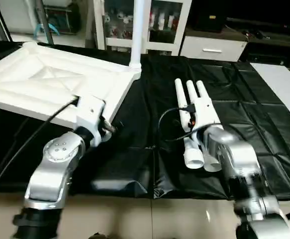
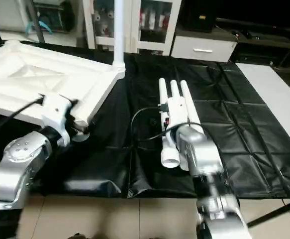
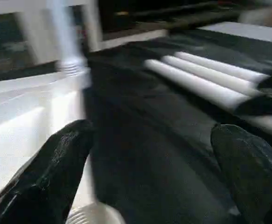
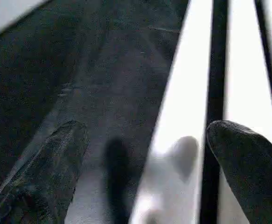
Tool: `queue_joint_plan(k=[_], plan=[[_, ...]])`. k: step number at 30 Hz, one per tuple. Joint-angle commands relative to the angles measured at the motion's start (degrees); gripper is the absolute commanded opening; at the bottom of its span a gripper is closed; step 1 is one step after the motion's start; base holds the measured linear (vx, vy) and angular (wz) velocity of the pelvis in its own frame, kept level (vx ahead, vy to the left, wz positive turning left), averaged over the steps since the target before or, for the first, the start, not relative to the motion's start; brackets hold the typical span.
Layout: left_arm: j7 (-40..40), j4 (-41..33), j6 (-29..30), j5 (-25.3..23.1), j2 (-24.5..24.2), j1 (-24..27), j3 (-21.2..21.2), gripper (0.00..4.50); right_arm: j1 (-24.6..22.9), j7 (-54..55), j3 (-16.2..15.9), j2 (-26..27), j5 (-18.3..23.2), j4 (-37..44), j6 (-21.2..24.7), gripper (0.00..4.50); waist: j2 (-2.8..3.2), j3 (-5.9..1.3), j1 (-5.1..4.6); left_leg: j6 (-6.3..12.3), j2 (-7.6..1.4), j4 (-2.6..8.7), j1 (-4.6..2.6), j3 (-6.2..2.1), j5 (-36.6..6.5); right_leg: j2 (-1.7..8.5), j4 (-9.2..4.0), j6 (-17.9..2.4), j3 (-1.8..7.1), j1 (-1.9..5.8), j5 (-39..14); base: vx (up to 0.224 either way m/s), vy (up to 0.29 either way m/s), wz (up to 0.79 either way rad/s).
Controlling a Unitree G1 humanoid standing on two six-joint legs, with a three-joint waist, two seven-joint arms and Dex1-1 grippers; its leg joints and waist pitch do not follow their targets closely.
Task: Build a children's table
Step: Pick table leg
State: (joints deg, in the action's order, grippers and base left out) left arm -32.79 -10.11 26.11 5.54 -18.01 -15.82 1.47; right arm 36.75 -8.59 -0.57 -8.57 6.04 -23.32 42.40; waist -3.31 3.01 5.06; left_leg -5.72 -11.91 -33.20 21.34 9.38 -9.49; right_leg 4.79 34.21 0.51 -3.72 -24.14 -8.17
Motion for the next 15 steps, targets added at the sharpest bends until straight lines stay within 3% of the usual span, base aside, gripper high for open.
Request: queue_joint_plan(k=[1,2,3,4,6,10,12,13,14,15], plan=[[-4.37,-2.38,-0.92,1.96,-0.87,-0.12,1.21,4.5,1.99,1.2,-0.12,-0.2,-0.68,-2.2,2.12,4.43,0.59,-4.03,0.2,-2.45,-0.41,3.78,-0.82,0.54,-11.54,2.16,-2.63,-9.16,1.98,2.84,-10.07,0.0,0.0,0.0],[-4.96,-2.86,-0.81,2.55,-1.26,-0.05,1.39,4.5,2.61,0.12,0.27,0.06,0.38,-3.14,2.43,4.43,-0.14,-3.95,0.04,-2.39,-0.44,3.84,-0.77,0.66,-12.68,2.15,-2.81,-8.73,2.0,2.9,-11.23,0.0,0.0,0.0],[-5.17,-3.26,-1.01,2.69,-1.61,0.08,1.56,4.5,3.08,-0.86,0.19,0.21,0.93,-3.81,2.68,4.43,-0.21,-3.87,0.17,-2.39,-0.51,3.92,-0.82,0.66,-13.37,2.3,-2.91,-8.17,2.05,2.88,-12.66,0.0,0.0,0.0],[-5.2,-3.6,-1.34,2.82,-2.0,0.29,1.78,4.5,3.54,-1.96,0.07,0.35,1.37,-4.58,2.84,4.43,-0.03,-3.84,0.23,-2.37,-0.52,3.93,-0.9,0.64,-13.94,2.33,-2.9,-7.95,2.07,2.78,-13.36,0.0,0.0,0.0],[-4.57,-3.77,-1.11,2.85,-2.19,1.24,1.95,4.5,3.91,-2.46,0.21,0.88,1.8,-6.11,4.04,4.43,1.06,-3.74,0.11,-3.21,-0.57,4.06,-1.13,0.48,-15.92,2.23,-3.1,-7.48,2.11,2.56,-14.66,0.0,0.0,0.0],[-4.46,-3.86,-0.94,2.65,-2.13,2.27,2.66,4.5,5.48,-2.11,0.51,0.69,0.96,-10.32,5.91,4.43,0.04,-3.7,0.02,-3.64,-0.62,4.11,-1.1,0.56,-16.84,2.17,-3.25,-7.09,2.08,2.54,-16.14,0.0,0.0,0.0],[-4.8,-4.01,-1.01,2.69,-2.17,2.37,2.8,4.5,5.97,-1.25,0.75,0.61,0.51,-11.45,6.34,4.43,0.36,-3.68,0.08,-4.04,-0.58,4.11,-1.27,0.53,-17.66,2.21,-3.31,-6.99,2.1,2.35,-17.07,0.0,0.0,0.0],[-4.9,-4.08,-1.0,2.71,-2.2,2.4,2.82,4.5,6.1,-1.02,0.83,0.6,0.43,-11.73,6.41,4.43,0.28,-3.64,0.08,-4.2,-0.55,4.13,-1.26,0.5,-18.46,2.21,-3.43,-6.71,2.07,2.33,-17.83,0.0,0.0,0.0],[-5.25,-4.47,-0.88,3.01,-2.37,2.59,2.88,4.5,6.42,-0.37,1.15,0.63,0.31,-12.41,6.29,4.43,-0.45,-3.73,0.09,-4.01,-0.53,4.09,-1.13,0.47,-18.21,2.35,-3.32,-6.26,2.03,2.52,-18.86,0.0,0.0,0.0],[-5.49,-4.89,-0.67,3.25,-2.7,2.75,2.78,4.5,6.86,-0.15,1.09,0.66,0.07,-13.03,5.72,4.43,-0.23,-3.68,0.09,-4.16,-0.57,4.11,-1.12,0.42,-18.31,2.43,-3.44,-5.93,2.06,2.37,-19.54,0.0,0.0,0.0]])
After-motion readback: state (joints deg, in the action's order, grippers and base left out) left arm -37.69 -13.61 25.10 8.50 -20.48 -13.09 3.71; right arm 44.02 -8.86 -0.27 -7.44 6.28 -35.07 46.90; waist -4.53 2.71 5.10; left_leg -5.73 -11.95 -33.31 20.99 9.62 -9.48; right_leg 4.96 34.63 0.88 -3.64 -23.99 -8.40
